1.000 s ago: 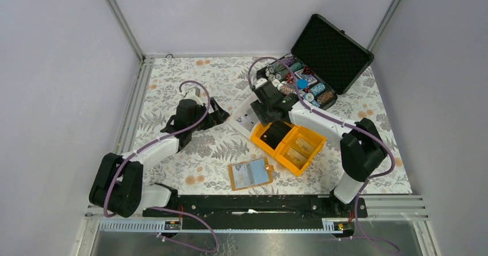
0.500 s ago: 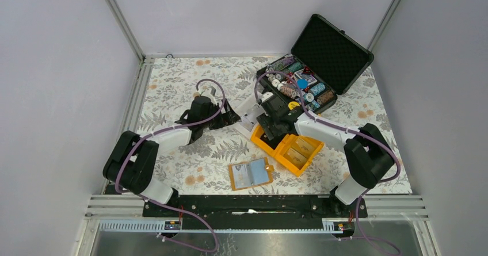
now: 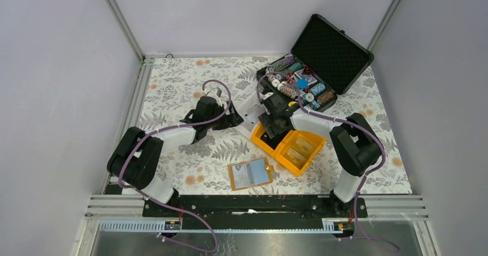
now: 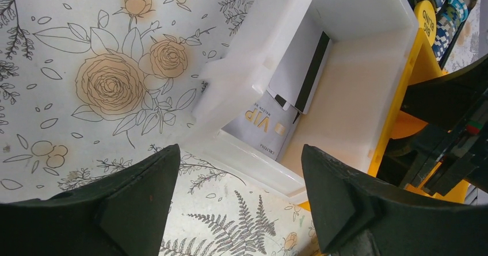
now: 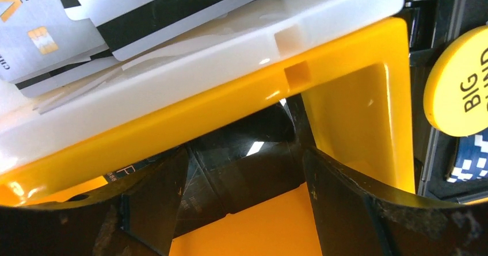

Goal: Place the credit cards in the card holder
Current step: Pick up the credit card from the storage box.

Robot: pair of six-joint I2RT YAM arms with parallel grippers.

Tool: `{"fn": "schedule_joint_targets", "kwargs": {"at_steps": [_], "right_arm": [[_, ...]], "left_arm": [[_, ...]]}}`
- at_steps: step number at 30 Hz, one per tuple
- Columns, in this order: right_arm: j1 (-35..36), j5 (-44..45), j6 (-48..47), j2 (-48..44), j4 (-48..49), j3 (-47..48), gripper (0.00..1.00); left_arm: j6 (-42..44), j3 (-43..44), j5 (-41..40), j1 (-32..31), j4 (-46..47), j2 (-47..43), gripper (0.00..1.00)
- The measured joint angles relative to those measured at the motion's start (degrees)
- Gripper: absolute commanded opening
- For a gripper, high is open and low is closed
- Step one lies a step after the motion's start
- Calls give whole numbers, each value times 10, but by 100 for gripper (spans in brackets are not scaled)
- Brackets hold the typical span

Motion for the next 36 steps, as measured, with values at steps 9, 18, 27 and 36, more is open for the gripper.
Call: {"fn": "schedule_joint_targets", "kwargs": {"at_steps": [9,18,27,36], "right_arm": [[-11,-19,-28,13,11,7,78],[-40,-96,-42,23,13,15,65],[-45,-138,-48,27,13,19,53],[-31,-122,-38,17,36,3,43]], "left_arm": [[5,0,-1,0,0,0,75],[8,0,-1,0,0,0,70],[10,0,-1,0,0,0,68],[12,0,-1,0,0,0,67]]}}
